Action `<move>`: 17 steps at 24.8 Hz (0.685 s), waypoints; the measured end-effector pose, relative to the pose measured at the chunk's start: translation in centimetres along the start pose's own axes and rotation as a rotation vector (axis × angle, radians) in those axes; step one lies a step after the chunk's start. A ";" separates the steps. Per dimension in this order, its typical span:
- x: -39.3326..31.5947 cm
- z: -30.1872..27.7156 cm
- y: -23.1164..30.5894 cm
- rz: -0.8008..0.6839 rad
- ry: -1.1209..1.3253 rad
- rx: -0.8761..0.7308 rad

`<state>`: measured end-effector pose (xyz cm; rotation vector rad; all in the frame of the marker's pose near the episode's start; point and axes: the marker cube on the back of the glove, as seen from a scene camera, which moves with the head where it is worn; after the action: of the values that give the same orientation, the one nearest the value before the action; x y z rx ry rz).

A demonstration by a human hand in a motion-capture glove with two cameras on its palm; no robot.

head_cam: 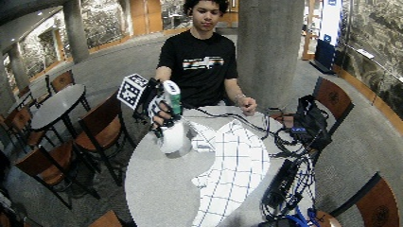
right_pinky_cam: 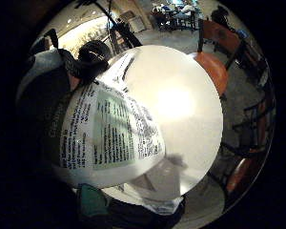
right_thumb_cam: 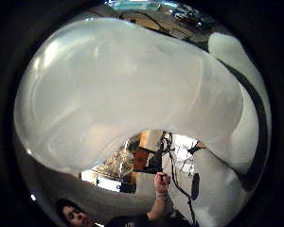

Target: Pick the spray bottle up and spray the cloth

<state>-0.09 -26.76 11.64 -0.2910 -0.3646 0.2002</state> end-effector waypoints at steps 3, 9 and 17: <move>-1.3 1.2 -0.2 0.009 0.055 -0.140; -2.6 3.8 0.1 0.000 0.214 -0.387; -3.4 4.9 -0.2 0.011 0.285 -0.524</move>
<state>-4.97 -26.56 14.97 -0.8289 -0.1259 0.0681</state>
